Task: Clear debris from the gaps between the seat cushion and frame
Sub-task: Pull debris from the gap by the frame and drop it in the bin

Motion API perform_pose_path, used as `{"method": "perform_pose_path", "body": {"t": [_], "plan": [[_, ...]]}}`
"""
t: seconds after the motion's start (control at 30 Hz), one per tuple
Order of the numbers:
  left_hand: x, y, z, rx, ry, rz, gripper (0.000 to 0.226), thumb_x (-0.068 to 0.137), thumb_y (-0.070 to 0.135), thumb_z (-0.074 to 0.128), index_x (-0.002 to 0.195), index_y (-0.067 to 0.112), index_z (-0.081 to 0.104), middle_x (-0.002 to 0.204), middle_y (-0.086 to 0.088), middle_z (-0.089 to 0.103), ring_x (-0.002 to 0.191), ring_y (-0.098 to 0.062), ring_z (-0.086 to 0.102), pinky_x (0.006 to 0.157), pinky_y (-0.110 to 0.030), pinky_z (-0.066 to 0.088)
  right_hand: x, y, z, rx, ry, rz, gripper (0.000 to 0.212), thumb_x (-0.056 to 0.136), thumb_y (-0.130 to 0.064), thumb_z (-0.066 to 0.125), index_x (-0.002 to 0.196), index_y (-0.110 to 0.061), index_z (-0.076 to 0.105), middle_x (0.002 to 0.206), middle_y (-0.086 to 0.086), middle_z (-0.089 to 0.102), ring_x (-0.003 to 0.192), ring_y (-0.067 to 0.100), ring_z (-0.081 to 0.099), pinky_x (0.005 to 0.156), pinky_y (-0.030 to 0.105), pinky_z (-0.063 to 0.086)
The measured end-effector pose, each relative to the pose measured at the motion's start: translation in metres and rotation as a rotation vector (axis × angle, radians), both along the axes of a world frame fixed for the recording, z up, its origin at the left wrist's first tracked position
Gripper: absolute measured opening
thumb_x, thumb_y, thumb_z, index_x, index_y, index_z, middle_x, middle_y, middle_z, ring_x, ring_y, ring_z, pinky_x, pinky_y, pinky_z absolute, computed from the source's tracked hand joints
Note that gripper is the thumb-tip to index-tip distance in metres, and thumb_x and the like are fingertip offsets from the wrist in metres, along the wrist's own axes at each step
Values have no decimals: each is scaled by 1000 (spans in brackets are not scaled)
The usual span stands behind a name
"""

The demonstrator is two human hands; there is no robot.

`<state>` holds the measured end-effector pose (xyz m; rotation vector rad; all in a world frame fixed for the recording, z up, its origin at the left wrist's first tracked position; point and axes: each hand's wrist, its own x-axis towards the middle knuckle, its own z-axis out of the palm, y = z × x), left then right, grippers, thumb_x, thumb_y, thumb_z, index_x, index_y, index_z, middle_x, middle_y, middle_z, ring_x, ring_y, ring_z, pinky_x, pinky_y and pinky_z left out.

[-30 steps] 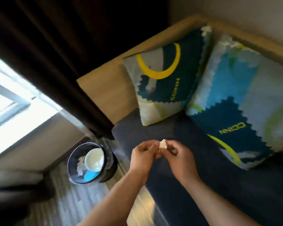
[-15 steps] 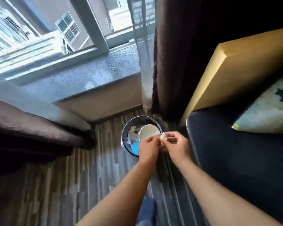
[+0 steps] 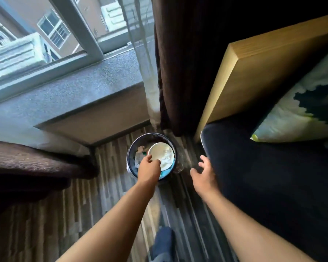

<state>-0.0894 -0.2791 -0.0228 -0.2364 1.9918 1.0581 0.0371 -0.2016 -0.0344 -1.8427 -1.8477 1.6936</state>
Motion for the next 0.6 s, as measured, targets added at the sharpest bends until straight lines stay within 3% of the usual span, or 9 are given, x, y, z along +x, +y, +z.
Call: {"method": "perform_pose_path", "body": {"t": [0.13,0.23,0.27,0.37,0.47,0.53,0.6], "plan": [[35,22,15,-10,25,-83,44,91,7,44,134,12,46,121,-13,59,100,-31,62,81,-39,52,84,19,7,4,-96,-24,53,90,-13,54,140,-15,37,142,11,46,125,28,49,100,32,37],[87,54,20,38,38,-264,33,90,3,45,122,5,55,90,-13,62,75,-27,57,63,-34,47,171,38,17,29,-164,-102,53,91,-20,53,140,-20,36,143,4,46,124,24,51,98,29,38],[113,69,20,52,37,-359,31,91,3,45,120,1,55,87,-12,60,70,-23,54,61,-31,45,210,45,20,40,-174,-183,52,91,-21,54,140,-20,37,142,3,47,124,22,51,99,29,39],[187,108,23,46,35,-612,30,93,5,47,121,2,56,99,-11,58,72,-14,54,76,-35,48,310,59,27,-22,-115,-559,50,90,-18,55,137,-20,40,137,5,51,121,26,53,101,37,42],[282,153,38,62,8,-829,24,92,5,48,109,9,64,90,-13,65,73,-27,63,63,-31,42,417,69,34,-64,15,-960,48,89,-12,54,134,-19,41,128,7,53,105,31,58,95,47,47],[352,179,47,72,-36,-963,22,91,7,48,96,22,64,86,-5,67,68,-22,61,58,-28,38,490,68,42,-33,32,-1124,45,89,-12,53,132,-20,41,118,3,53,90,24,57,83,42,47],[429,197,57,91,-47,-1125,19,91,12,49,94,25,62,85,-1,67,67,-18,60,58,-28,39,566,58,51,11,21,-1258,41,89,-16,51,128,-24,43,112,-2,54,89,23,58,87,44,48]]}}
